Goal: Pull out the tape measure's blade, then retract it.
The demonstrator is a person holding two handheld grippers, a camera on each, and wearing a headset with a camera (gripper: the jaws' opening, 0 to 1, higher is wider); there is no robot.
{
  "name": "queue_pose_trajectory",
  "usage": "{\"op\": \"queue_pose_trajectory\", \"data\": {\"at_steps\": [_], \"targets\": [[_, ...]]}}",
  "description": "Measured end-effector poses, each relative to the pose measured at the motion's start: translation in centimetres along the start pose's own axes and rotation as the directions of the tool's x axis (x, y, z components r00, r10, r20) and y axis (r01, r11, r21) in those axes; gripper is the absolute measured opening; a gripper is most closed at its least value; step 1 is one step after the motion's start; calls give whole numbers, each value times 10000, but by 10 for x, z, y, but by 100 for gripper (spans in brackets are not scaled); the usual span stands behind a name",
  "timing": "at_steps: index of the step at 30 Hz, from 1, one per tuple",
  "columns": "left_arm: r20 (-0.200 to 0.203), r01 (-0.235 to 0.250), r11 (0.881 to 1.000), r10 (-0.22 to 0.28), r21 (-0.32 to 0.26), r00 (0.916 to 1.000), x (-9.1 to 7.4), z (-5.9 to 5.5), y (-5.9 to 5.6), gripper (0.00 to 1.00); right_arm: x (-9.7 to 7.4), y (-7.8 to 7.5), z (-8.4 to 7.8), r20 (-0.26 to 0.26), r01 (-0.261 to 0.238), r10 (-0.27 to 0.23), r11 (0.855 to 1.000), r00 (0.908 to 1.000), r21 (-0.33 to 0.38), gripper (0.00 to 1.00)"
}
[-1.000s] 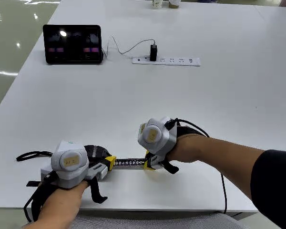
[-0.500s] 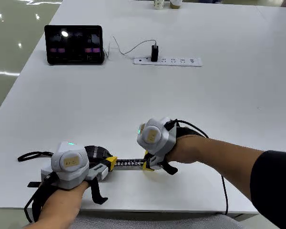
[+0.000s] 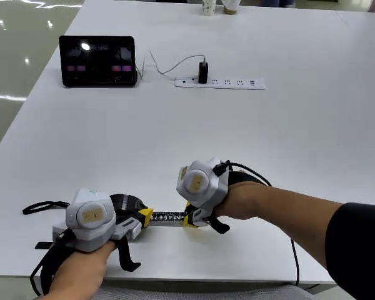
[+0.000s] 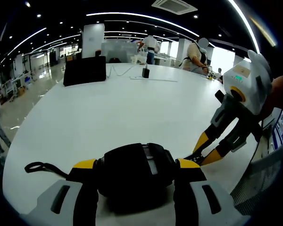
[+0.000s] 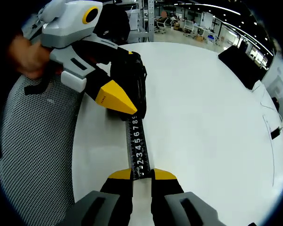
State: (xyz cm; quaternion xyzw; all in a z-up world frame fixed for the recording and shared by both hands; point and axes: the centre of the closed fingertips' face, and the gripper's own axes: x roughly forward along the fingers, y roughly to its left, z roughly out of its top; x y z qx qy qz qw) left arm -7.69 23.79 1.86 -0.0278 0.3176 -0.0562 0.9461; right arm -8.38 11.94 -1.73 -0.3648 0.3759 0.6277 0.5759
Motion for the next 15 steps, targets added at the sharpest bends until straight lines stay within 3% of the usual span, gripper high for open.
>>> {"op": "queue_pose_trajectory", "data": {"at_steps": [15], "targets": [[9,34,10000,-34,-44,10000,1,-1,0,59,4,0,7,550,-68,66,10000,9985,30,10]]}}
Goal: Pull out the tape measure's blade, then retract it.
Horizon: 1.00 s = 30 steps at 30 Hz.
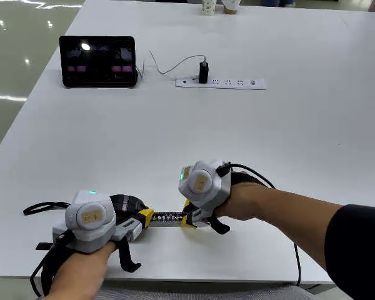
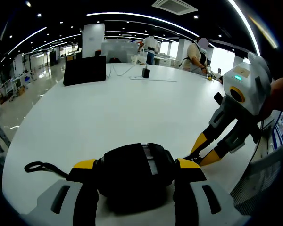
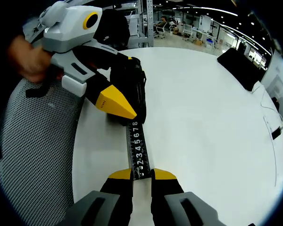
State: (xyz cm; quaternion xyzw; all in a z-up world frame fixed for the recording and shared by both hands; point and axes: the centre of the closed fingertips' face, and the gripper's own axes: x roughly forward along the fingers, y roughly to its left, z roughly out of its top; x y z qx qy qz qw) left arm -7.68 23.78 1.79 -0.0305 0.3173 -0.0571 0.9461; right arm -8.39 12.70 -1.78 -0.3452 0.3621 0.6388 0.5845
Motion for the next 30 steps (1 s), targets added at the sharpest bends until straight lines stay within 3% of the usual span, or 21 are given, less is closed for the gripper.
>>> {"op": "queue_pose_trajectory", "data": {"at_steps": [14,19,24,27,30], "targets": [[-16,18,10000,-18,-37,10000,0,0,-1,59,7,3,13,420,121,-124,9999,9990,78,11],[-2,13,10000,-13,-66,10000,-1,0,0,59,11,3,19,926,10,7,9998,9957,-177,10],[1,2,10000,-2,-95,10000,-1,0,0,59,12,3,24,1120,102,-73,9996,9937,-252,11],[0,4,9999,-4,-103,10000,-1,0,1,59,13,3,26,1241,29,-68,9995,9922,316,11],[7,13,10000,-13,-90,10000,-1,0,1,59,14,3,28,1270,-24,3,9999,9919,162,11]]}}
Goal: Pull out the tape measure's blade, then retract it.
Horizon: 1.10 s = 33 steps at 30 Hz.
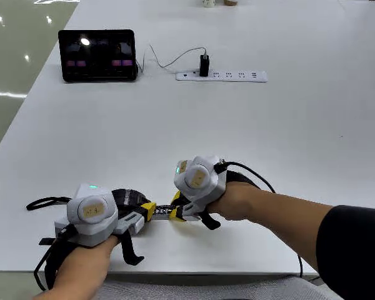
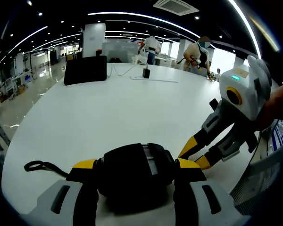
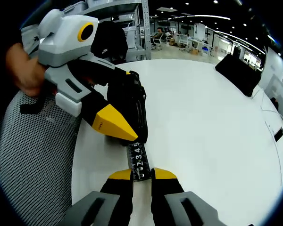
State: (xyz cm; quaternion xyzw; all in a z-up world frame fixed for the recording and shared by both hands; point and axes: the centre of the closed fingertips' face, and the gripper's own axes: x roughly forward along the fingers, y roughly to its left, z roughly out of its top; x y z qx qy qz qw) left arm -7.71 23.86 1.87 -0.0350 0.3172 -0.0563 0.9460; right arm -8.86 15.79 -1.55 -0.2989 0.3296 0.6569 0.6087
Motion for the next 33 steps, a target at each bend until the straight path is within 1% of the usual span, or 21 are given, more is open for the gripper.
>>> {"op": "queue_pose_trajectory", "data": {"at_steps": [2,4,8,11,15,19,20,28,33], "targets": [[7,27,10000,-27,-26,10000,0,0,0,59,0,1,0,-44,-8,8,10000,10000,63,11],[12,34,10000,-34,-32,10000,0,0,0,59,1,1,2,24,7,-8,9994,10000,350,11],[19,56,10000,-56,-11,10000,0,0,0,59,2,1,3,-4,58,-58,9991,10000,411,11],[33,73,10000,-73,15,10000,0,0,0,59,3,2,4,-63,75,-74,9996,10000,260,11],[43,94,10000,-94,30,9999,0,0,0,59,4,2,5,-134,44,-40,9996,9999,263,11],[46,109,9999,-109,3,9999,0,0,0,59,5,2,7,-91,-11,14,9995,10000,301,11],[47,106,9999,-106,-3,9999,0,0,0,59,6,2,8,-34,-18,19,9998,10000,182,11],[47,104,9999,-104,-20,9999,0,0,0,59,10,1,12,-8,-42,42,9996,10000,269,11],[52,106,9999,-106,-43,9999,0,0,0,59,13,2,15,8,-42,41,9998,10000,177,11]]}}
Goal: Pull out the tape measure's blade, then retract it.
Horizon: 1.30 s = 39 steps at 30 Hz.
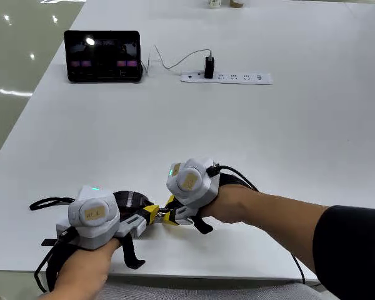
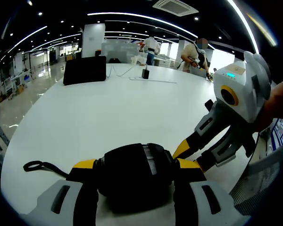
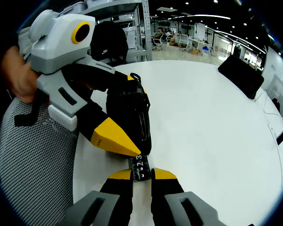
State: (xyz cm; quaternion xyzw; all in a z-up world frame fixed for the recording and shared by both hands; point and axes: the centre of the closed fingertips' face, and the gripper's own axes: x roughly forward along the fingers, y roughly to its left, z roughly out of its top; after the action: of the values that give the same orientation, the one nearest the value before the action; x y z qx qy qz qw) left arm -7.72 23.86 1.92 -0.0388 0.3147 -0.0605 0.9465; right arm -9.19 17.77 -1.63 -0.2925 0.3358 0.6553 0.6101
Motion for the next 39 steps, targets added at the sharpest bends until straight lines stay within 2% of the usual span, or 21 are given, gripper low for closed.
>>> {"op": "queue_pose_trajectory", "data": {"at_steps": [24,39], "targets": [[17,3,10000,-3,-95,10000,0,0,0,60,9,2,10,2,-25,25,9996,10000,-292,11],[43,-15,10000,15,-90,10000,0,1,0,60,10,2,11,49,153,-151,9994,9999,-303,12]]}}
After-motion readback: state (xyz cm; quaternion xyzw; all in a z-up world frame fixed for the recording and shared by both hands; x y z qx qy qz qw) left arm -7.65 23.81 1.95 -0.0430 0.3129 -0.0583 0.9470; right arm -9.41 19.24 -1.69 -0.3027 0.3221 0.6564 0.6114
